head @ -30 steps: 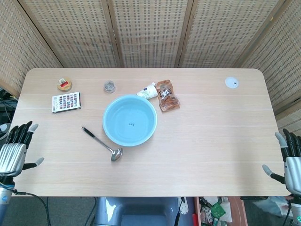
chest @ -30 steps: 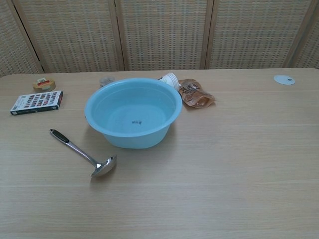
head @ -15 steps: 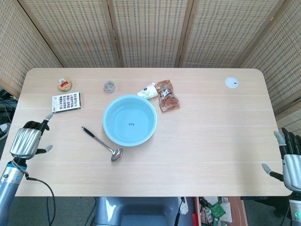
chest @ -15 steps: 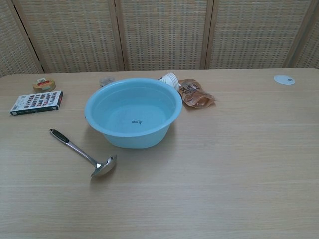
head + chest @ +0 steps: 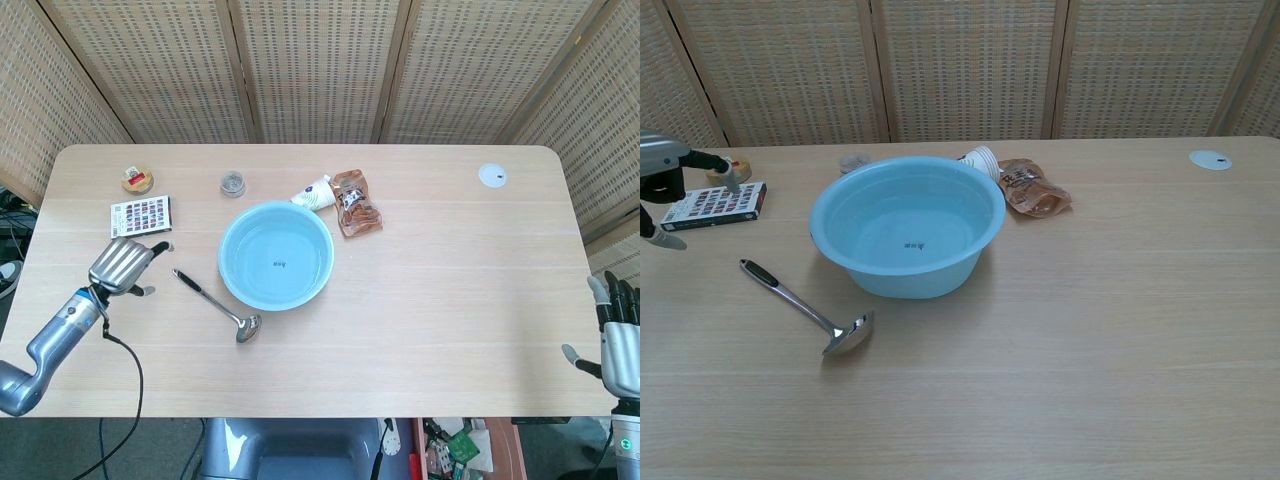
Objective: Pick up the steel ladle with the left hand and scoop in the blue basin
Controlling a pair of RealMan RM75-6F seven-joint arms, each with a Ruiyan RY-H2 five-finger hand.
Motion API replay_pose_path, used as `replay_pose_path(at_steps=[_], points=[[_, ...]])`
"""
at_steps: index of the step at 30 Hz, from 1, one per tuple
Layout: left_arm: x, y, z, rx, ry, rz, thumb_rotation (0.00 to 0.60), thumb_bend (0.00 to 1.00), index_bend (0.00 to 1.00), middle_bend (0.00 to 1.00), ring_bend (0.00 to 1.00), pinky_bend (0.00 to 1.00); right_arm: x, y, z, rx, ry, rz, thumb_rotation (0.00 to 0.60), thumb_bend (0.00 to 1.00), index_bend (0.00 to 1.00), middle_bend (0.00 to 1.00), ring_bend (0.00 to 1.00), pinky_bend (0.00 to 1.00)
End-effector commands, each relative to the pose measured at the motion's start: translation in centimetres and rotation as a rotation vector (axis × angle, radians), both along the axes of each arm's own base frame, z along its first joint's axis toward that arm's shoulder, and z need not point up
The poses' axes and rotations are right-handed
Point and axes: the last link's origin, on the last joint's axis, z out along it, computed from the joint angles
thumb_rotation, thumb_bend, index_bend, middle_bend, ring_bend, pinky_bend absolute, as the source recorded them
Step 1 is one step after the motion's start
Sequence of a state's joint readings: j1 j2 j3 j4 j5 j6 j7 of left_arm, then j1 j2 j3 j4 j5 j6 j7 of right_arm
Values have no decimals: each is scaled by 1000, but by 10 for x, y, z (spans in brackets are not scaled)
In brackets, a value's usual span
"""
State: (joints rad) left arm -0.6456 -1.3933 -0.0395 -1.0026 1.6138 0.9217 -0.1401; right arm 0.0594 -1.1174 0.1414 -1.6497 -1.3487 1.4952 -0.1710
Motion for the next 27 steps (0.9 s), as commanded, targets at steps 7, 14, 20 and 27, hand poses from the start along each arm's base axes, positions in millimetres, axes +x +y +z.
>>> replay_pose_path(at_steps=[7,14,20,27], points=[[3,22,-44,-118,124,-19,600,120,348,1000,981,1000,-5,-4,-2,5,8,-30,600,0,0,0,0,0],[4,30,-63,-138,148,-35,600,120,445,1000,981,1000,-9,-7,-4,12,13,-52,600,0,0,0,0,0],[-3,29,-72,-136,149,-29,600,150,489,1000,981,1000,-11,-8,-4,12,11,-62,600,0,0,0,0,0],[-2,29,-79,-131,119,-21,600,295,497,1000,981,1000,-12,-8,-5,23,8,-67,600,0,0,0,0,0]])
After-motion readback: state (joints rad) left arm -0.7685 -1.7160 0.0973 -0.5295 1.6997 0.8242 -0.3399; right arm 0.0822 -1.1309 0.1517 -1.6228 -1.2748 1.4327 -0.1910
